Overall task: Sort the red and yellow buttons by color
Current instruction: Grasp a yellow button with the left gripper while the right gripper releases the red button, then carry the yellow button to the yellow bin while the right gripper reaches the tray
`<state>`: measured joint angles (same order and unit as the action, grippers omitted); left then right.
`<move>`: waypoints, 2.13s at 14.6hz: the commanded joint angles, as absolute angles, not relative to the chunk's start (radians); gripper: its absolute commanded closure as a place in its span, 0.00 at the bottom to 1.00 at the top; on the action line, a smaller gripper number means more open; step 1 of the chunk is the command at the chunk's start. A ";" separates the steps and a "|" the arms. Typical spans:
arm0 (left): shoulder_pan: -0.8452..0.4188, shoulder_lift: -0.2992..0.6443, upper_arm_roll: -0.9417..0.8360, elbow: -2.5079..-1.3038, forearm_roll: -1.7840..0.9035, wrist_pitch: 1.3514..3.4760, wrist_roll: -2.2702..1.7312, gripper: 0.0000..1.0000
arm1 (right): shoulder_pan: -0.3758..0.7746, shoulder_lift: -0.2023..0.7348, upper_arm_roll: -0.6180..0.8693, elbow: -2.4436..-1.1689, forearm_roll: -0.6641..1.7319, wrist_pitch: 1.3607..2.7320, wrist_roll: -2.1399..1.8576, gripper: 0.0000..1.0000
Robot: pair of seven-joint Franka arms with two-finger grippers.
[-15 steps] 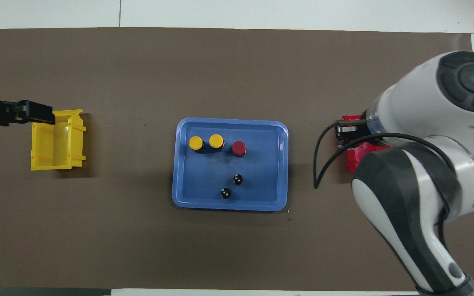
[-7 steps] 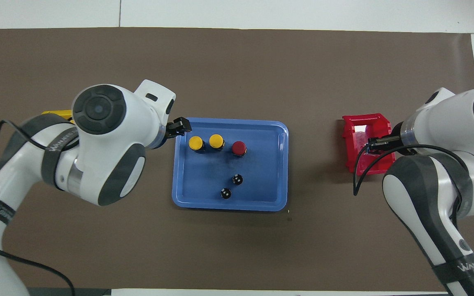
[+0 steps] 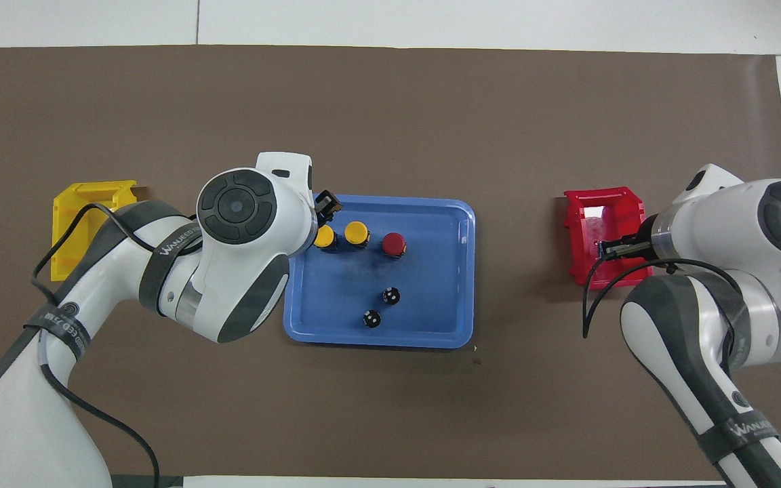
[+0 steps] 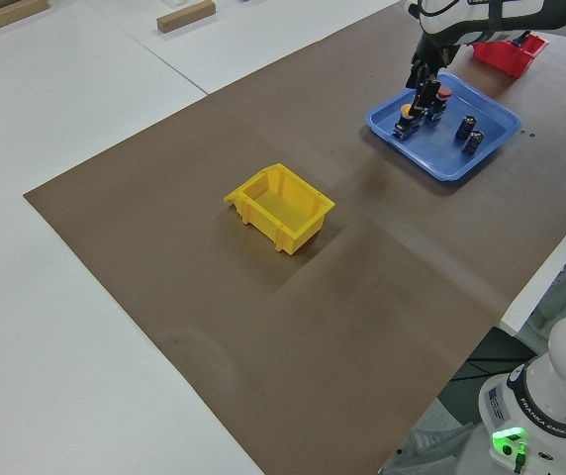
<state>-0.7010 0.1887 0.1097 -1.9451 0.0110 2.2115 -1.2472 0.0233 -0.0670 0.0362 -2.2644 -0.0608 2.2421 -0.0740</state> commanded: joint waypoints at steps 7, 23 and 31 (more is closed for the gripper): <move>-0.744 0.261 0.118 -1.973 0.012 2.310 -1.370 0.06 | -0.006 -0.057 0.049 -2.371 -0.057 2.393 -0.106 0.74; -0.707 0.264 0.130 -1.870 0.000 2.214 -1.266 0.99 | 0.005 -0.011 0.057 -2.134 -0.055 2.143 -0.140 0.33; -0.462 0.147 0.161 -1.697 0.046 1.776 -0.271 0.99 | 0.231 0.057 0.071 -1.883 0.005 2.008 0.216 0.28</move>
<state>-0.5370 0.1755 0.1512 -1.6867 0.0366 1.8174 -0.6209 0.1657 -0.0058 0.0685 -1.9605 -0.0179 2.0051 0.1098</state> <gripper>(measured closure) 0.590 0.278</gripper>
